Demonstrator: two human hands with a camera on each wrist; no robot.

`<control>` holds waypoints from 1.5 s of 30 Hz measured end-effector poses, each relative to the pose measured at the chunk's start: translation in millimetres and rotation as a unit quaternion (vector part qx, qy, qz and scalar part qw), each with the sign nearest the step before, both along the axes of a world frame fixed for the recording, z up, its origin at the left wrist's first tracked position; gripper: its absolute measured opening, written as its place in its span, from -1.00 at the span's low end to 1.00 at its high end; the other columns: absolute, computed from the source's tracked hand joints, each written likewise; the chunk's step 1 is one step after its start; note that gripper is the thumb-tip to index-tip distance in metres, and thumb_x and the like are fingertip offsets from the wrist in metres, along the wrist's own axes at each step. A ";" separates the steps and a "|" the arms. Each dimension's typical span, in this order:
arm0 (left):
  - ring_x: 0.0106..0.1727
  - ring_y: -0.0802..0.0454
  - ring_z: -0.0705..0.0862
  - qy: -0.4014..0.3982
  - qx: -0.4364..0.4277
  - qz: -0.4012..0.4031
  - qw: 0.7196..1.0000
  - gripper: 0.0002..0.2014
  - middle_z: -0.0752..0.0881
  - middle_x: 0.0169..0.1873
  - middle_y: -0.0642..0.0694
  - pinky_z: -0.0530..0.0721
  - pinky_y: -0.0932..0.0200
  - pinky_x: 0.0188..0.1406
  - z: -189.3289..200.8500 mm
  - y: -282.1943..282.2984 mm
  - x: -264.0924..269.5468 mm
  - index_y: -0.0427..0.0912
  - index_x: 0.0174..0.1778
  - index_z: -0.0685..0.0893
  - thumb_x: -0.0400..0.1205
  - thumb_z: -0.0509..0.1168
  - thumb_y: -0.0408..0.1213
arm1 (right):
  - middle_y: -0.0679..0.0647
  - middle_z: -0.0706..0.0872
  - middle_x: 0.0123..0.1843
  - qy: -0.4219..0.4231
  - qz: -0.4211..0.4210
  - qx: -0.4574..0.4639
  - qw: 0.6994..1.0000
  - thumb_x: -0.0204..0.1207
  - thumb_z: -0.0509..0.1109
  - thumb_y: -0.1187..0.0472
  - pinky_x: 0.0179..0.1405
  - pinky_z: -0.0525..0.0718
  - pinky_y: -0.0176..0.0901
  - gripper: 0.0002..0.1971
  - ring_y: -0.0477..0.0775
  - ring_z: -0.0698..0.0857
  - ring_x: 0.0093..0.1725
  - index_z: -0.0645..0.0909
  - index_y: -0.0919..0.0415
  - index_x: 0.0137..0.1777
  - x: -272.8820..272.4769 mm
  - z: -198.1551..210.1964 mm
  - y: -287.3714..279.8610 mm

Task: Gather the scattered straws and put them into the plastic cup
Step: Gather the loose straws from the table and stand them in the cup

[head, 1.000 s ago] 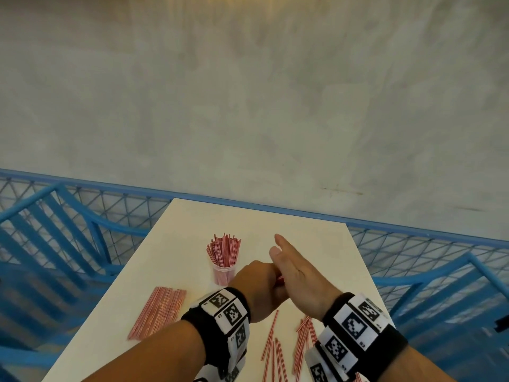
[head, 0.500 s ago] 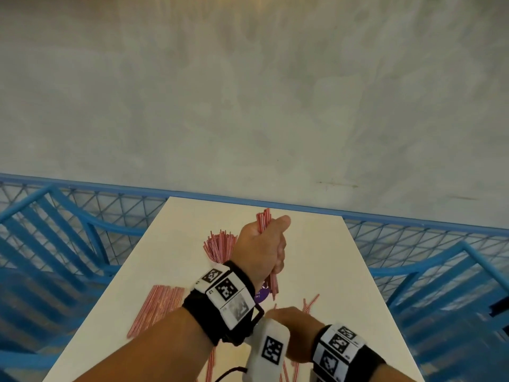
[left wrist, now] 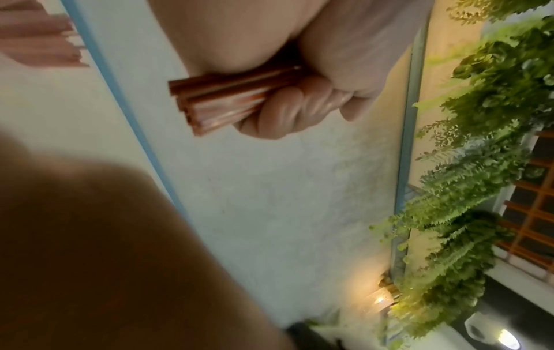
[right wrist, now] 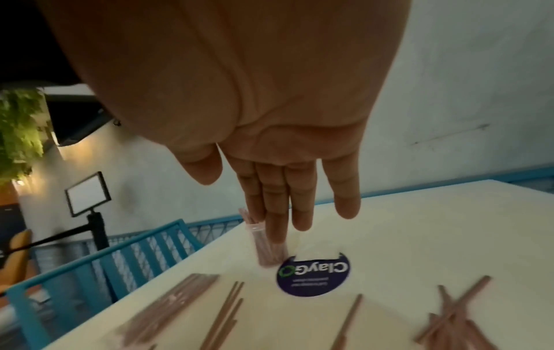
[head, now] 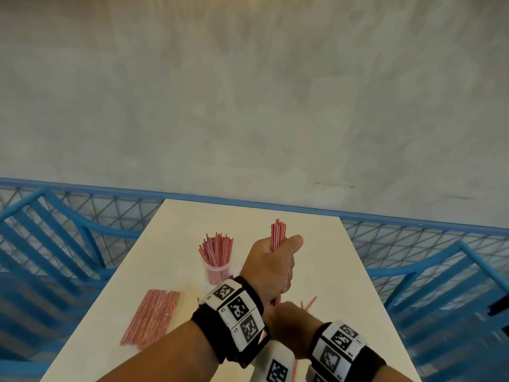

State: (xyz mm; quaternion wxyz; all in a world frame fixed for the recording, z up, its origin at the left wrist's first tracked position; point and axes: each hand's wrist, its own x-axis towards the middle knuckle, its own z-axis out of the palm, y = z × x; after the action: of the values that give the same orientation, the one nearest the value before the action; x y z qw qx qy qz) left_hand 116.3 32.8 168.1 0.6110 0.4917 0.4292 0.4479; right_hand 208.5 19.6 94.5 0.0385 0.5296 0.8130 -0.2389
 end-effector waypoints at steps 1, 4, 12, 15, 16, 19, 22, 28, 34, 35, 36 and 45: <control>-0.69 0.08 0.22 0.019 0.011 0.004 1.000 -0.59 0.28 -0.68 -0.01 0.23 0.25 -0.63 -0.9 0.9 -4.3 -0.06 -0.50 0.33 0.66 0.25 -0.10 | 0.42 0.65 0.16 -0.017 0.003 -0.016 1.000 0.65 0.06 0.35 0.22 0.59 0.12 -0.73 0.40 0.63 0.21 0.57 0.44 0.13 5.8 0.7 0.7; -0.66 0.07 0.23 0.143 0.095 0.019 0.985 -0.59 0.26 -0.66 0.02 0.25 0.20 -0.58 -16.2 4.7 -21.6 -0.06 -0.51 0.31 0.63 0.27 -0.11 | 0.08 0.65 -0.08 0.098 -0.139 0.029 0.985 0.70 0.00 0.20 -0.03 0.51 -0.11 -0.70 0.21 0.65 0.02 0.52 0.23 -0.12 29.8 31.0 10.4; -0.53 0.04 0.31 0.314 0.113 -0.058 0.941 -0.64 0.37 -0.61 0.00 0.38 0.13 -0.42 -65.0 15.0 -37.4 -0.08 -0.51 0.38 0.55 0.24 -0.01 | -0.21 0.55 0.38 0.317 -0.121 0.067 0.938 0.69 0.01 -0.07 0.28 0.32 -0.61 -0.58 -0.33 0.48 0.33 0.46 0.01 0.45 3.8 94.0 27.6; -0.47 -0.01 0.55 0.329 0.137 -0.068 0.932 -0.76 0.63 -0.50 -0.15 0.60 -0.05 -0.42 -66.6 20.0 -35.2 -0.18 -0.39 0.58 0.54 0.24 -0.13 | -0.18 0.40 0.55 0.259 -0.071 0.028 0.963 0.67 -0.07 -0.18 0.55 0.31 -0.08 -0.51 -0.18 0.35 0.51 0.27 -0.11 0.56 -12.7 73.6 29.7; -0.38 -0.05 0.65 0.345 0.148 -0.067 0.924 -0.79 0.71 -0.40 -0.18 0.70 -0.07 -0.32 -67.1 21.9 -35.6 -0.20 -0.27 0.65 0.57 0.24 -0.16 | -0.18 0.37 0.58 0.246 -0.069 0.024 0.967 0.67 -0.09 -0.19 0.58 0.29 0.01 -0.51 -0.15 0.31 0.54 0.24 -0.13 0.56 -16.2 70.4 31.0; -0.26 -0.16 0.72 0.342 0.155 -0.043 0.926 -0.78 0.76 -0.31 -0.22 0.74 -0.11 -0.20 -74.2 30.0 -36.7 -0.24 -0.17 0.69 0.58 0.25 -0.16 | -0.18 0.33 0.60 0.240 -0.083 0.022 0.967 0.66 -0.12 -0.20 0.60 0.25 0.09 -0.51 -0.10 0.27 0.58 0.20 -0.17 0.57 -20.0 66.1 40.2; -0.16 -0.07 0.73 0.372 0.182 -0.038 0.910 -0.79 0.78 -0.20 -0.17 0.76 -0.06 -0.12 -82.7 36.5 -33.2 -0.20 -0.06 0.69 0.60 0.21 -0.17 | -0.19 0.28 0.62 0.225 -0.075 0.015 0.971 0.66 -0.13 -0.21 0.62 0.20 0.10 -0.51 -0.10 0.21 0.61 0.17 -0.19 0.57 -21.6 61.5 48.1; -0.44 -0.05 0.61 0.311 0.076 0.016 0.947 -0.60 0.66 -0.46 -0.12 0.68 0.02 -0.27 -100.0 54.2 -56.0 -0.19 -0.32 0.62 0.71 0.12 -0.02 | -0.16 0.36 0.58 0.230 -0.109 0.031 0.966 0.68 -0.07 -0.15 0.55 0.24 -0.20 -0.50 -0.19 0.32 0.53 0.24 -0.08 0.57 -11.3 44.8 61.0; -0.15 -0.07 0.72 0.229 0.039 0.219 0.948 -0.67 0.75 -0.27 -0.02 0.68 0.08 -0.06 -100.7 118.7 -93.6 -0.11 -0.21 0.72 0.68 0.19 0.00 | -0.16 0.46 0.50 0.250 -0.187 -0.002 0.950 0.55 -0.03 -0.24 0.46 0.30 -0.30 -0.40 -0.23 0.38 0.46 0.33 -0.03 0.53 23.8 2.9 47.3; -0.11 -0.04 0.71 0.214 0.041 0.238 0.947 -0.68 0.76 -0.19 -0.01 0.64 0.12 -0.04 -101.3 129.4 -95.8 -0.13 -0.15 0.73 0.68 0.19 -0.02 | -0.18 0.46 0.50 0.243 -0.197 -0.011 0.950 0.53 -0.03 -0.26 0.50 0.30 -0.26 -0.39 -0.23 0.38 0.47 0.33 -0.05 0.53 29.7 -6.1 43.5; -0.06 0.02 0.69 0.204 0.052 0.251 0.945 -0.70 0.75 -0.12 0.01 0.59 0.17 0.01 -99.6 138.9 -96.4 -0.14 -0.10 0.73 0.69 0.19 -0.04 | -0.19 0.46 0.50 0.235 -0.206 -0.019 0.950 0.51 -0.04 -0.28 0.51 0.29 -0.23 -0.38 -0.23 0.37 0.48 0.33 -0.07 0.53 35.0 -14.0 39.6; 0.60 -0.15 0.31 0.305 0.023 0.304 0.902 -0.34 0.42 0.54 -0.17 0.18 -0.25 0.60 -150.1 184.3 -93.3 -0.18 0.47 0.49 0.58 0.21 0.22 | -0.16 0.48 0.49 0.172 -0.274 -0.065 0.944 0.44 -0.07 -0.41 0.47 0.32 -0.24 -0.29 -0.19 0.42 0.45 0.37 -0.07 0.50 70.2 -64.6 15.2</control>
State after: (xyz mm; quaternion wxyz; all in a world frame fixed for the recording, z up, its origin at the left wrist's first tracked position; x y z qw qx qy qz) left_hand 23.0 217.2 18.1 0.2731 0.4638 0.7127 0.4499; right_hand 278.6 34.8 29.9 -0.1346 0.6793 0.6131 -0.3803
